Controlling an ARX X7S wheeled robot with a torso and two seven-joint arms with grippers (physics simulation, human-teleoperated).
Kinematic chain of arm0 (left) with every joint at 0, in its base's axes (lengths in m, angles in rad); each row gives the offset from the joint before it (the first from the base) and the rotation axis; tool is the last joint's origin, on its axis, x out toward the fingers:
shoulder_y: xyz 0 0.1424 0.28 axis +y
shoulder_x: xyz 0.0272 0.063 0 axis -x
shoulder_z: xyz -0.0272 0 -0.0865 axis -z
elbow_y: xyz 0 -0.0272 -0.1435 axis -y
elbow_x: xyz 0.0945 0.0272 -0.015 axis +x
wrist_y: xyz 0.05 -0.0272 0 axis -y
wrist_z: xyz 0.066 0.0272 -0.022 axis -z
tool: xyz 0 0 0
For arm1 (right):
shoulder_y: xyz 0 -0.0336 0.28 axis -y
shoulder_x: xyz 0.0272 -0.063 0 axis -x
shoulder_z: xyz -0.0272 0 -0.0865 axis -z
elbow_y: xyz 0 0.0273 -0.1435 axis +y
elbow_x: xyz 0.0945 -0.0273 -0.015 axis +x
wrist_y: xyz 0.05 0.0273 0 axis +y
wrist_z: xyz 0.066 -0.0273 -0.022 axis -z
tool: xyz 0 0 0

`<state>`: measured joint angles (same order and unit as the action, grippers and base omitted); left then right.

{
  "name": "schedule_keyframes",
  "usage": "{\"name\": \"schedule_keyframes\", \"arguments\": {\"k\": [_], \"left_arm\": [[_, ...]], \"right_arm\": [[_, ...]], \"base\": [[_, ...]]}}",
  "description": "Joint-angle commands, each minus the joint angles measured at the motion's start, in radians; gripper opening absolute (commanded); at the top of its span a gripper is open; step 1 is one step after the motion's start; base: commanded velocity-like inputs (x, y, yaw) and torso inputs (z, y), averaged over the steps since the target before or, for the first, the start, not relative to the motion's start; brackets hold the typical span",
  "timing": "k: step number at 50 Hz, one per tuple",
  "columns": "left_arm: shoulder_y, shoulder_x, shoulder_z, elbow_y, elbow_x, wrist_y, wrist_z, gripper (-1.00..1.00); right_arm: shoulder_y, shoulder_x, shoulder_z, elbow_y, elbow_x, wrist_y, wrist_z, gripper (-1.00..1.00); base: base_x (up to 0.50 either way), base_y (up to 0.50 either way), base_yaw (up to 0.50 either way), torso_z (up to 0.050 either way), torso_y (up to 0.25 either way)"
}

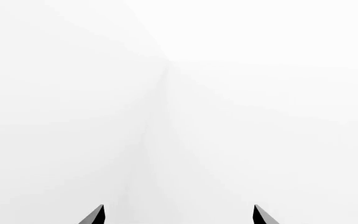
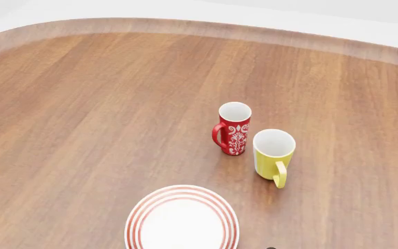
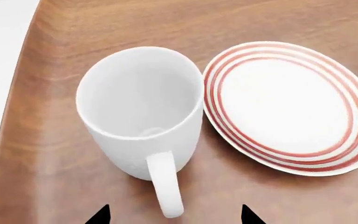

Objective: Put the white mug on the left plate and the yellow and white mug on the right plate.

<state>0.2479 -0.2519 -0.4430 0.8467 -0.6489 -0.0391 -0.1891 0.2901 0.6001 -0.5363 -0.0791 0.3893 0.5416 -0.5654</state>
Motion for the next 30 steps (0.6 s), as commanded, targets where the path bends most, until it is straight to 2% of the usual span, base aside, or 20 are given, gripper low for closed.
{"name": "schedule_keyframes", "arguments": {"k": [1,13,30], "left_arm": [[0.002,-0.006,-0.001,0.001,-0.004,0.006,-0.005,1.0],[-0.002,-0.016,0.002,0.002,-0.008,0.006,-0.012,1.0],[0.014,-0.022,-0.012,0.014,-0.024,0.023,-0.017,1.0]], "right_arm": [[0.037,-0.031,-0.03,0.065,-0.018,0.002,-0.017,1.0],[0.102,-0.059,-0.065,0.113,-0.045,0.017,-0.035,1.0],[0.093,-0.106,-0.129,0.244,-0.086,-0.052,-0.067,1.0]], "base": [[0.0,0.0,0.0,0.0,0.0],[0.0,0.0,0.0,0.0,0.0],[0.0,0.0,0.0,0.0,0.0]]}}
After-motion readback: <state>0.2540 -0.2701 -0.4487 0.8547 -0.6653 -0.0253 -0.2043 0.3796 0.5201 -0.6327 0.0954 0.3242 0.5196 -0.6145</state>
